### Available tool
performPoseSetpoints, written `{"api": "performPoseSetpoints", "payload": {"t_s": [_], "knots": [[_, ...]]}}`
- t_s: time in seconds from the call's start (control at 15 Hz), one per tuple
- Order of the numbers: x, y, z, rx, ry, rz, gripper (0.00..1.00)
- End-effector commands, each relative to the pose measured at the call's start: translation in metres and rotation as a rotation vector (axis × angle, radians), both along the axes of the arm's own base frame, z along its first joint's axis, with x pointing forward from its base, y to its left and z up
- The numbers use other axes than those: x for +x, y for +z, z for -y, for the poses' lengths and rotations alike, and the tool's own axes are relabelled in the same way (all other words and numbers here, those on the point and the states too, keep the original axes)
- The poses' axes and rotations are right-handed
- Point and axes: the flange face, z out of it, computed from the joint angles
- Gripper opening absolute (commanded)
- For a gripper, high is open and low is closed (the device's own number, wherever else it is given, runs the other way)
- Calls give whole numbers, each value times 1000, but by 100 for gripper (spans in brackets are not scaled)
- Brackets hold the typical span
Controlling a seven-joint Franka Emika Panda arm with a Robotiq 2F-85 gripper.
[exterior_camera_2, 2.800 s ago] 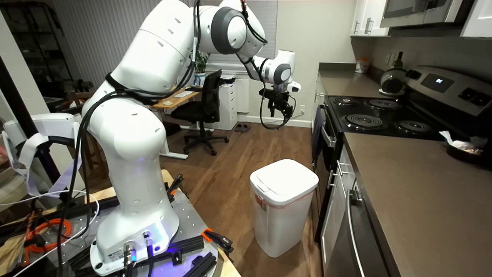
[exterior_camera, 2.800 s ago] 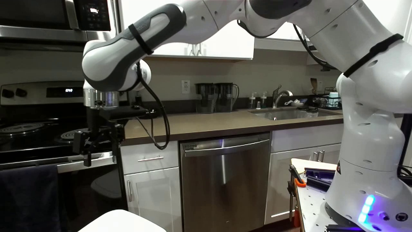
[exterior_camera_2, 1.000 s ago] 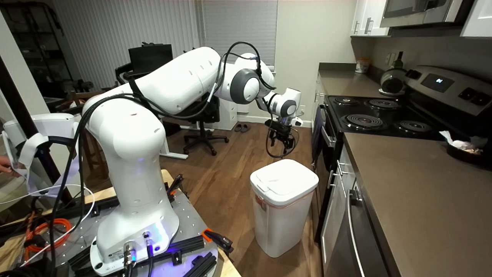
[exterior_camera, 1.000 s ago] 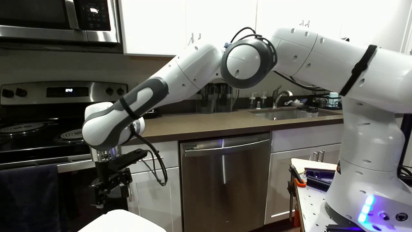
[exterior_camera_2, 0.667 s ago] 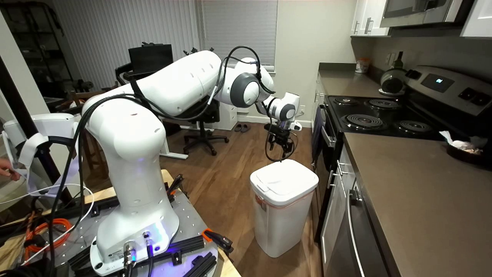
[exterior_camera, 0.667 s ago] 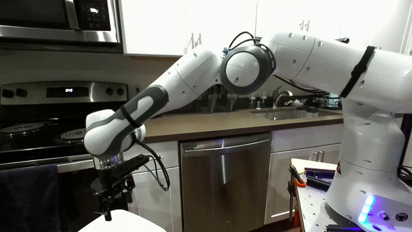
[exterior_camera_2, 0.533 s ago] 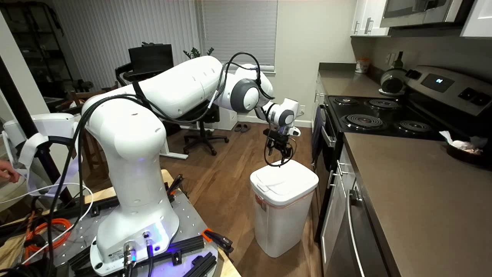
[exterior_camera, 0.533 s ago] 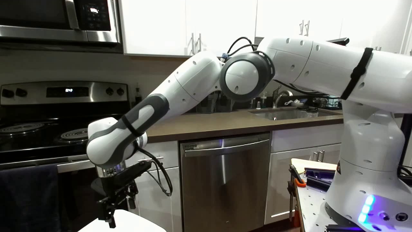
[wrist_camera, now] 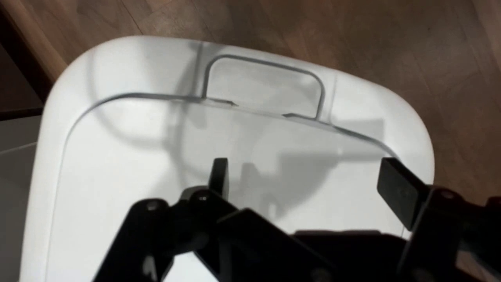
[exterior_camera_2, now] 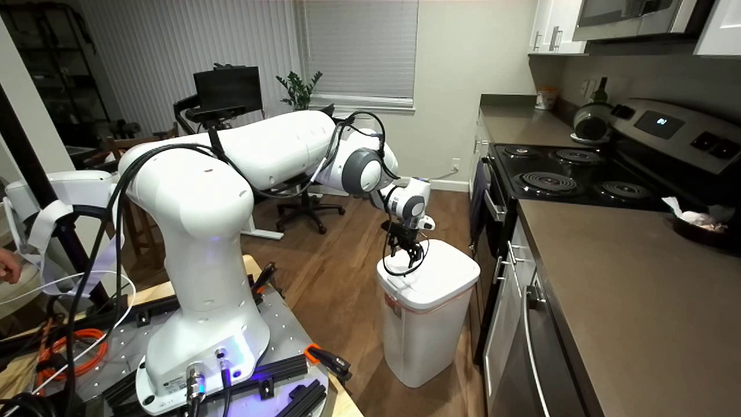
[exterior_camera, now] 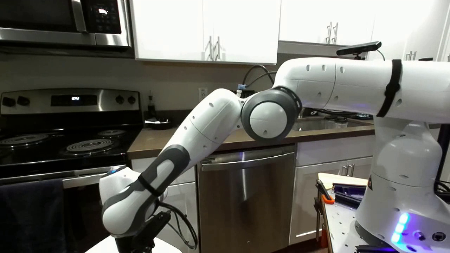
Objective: Open the bin
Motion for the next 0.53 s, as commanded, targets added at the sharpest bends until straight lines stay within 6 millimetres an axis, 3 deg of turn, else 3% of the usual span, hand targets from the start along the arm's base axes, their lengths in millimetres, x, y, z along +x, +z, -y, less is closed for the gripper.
{"api": "performPoseSetpoints", "payload": {"t_s": [0.0,0.13,0.4,0.47], "knots": [[-13,-18,-13,0,-47,45,79],[-19,-24,-18,3,-79,54,80],[-28,-23,-19,20,-117,25,67],[-24,-23,-15,19,-126,18,69]]}}
